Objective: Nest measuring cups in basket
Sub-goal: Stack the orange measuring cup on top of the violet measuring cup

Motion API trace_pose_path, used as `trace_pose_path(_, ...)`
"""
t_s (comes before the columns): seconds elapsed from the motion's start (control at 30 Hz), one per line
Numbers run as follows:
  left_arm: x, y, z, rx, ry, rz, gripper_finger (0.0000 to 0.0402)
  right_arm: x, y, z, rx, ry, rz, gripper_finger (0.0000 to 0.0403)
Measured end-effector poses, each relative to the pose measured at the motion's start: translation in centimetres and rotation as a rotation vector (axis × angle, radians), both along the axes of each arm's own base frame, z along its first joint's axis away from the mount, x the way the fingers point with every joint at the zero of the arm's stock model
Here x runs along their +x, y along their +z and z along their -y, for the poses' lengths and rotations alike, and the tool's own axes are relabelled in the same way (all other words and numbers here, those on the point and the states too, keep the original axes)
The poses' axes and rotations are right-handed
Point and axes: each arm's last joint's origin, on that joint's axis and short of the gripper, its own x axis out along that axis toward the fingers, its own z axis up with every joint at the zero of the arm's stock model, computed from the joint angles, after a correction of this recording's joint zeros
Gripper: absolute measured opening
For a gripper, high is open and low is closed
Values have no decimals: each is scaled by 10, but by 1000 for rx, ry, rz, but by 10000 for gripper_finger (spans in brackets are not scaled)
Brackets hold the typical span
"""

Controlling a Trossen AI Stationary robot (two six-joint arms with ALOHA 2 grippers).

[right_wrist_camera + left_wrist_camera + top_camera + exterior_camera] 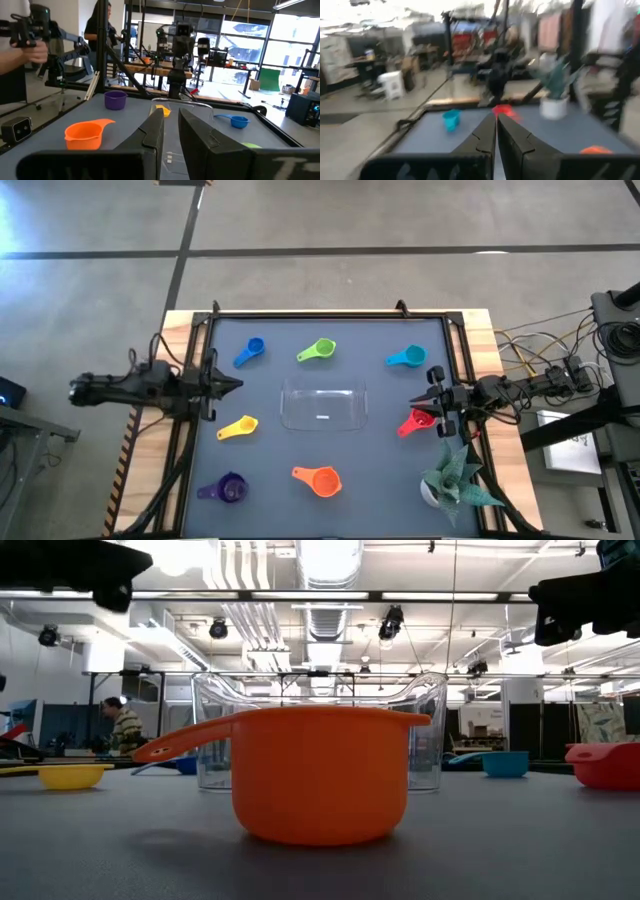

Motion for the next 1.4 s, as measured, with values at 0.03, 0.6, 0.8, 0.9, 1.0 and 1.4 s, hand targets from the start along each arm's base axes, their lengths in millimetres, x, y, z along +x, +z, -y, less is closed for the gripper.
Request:
trace_pose_path(0.03,1,10,-1,19,23,-27,0,0,0,0,0,0,0,47)
trace_pose_path(0.6,112,74,64,139,-114,-507,0,0,0,0,0,0,0,47)
trace_pose_path(0.8,143,53,97,75,-104,-611,1,0,0,0,0,0,0,47)
trace_pose_path(0.9,157,35,109,52,-102,-685,11,0,0,0,0,0,0,47)
trace_pose_path(1.0,170,19,120,62,-134,-748,38,0,0,0,0,0,0,47)
trace_pose_path(1.4,220,-13,148,25,-188,-883,214,0,0,0,0,0,0,47)
